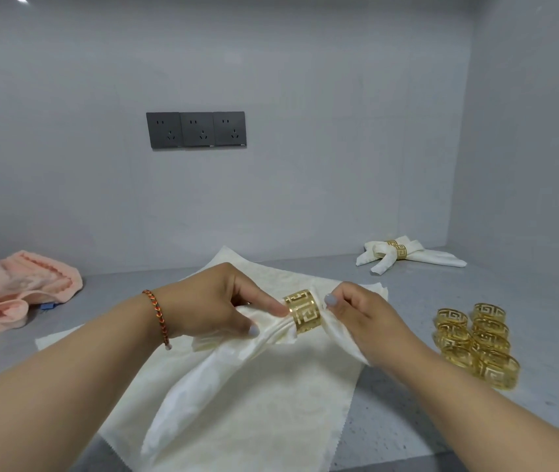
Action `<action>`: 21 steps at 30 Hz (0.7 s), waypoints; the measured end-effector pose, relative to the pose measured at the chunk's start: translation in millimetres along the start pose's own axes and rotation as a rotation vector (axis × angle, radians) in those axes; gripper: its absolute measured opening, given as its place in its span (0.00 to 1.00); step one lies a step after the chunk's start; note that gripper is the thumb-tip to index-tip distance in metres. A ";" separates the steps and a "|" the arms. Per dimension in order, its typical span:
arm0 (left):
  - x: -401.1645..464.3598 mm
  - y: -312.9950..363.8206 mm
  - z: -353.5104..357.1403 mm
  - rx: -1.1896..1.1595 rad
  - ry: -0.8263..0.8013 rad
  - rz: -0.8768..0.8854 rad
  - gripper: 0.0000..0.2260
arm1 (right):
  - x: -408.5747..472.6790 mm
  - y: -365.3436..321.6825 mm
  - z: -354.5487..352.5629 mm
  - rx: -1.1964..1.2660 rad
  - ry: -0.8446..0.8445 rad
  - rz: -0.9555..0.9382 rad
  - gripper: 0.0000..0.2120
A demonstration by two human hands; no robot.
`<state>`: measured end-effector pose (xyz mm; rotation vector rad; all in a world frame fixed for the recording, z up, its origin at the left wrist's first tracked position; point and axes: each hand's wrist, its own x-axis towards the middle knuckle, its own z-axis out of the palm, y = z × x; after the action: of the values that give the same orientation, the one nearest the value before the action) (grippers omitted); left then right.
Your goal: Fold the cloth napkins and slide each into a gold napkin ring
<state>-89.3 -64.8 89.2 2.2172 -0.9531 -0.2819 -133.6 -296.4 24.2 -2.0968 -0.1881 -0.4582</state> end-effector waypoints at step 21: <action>3.2 0.3 6.1 -0.196 -0.047 0.027 0.21 | 1.1 0.0 -8.2 -0.511 0.036 -0.569 0.32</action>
<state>-89.9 -70.3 85.1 2.0258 -0.9385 -0.3989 -134.7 -303.4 28.6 -2.5173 -0.7200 -0.9617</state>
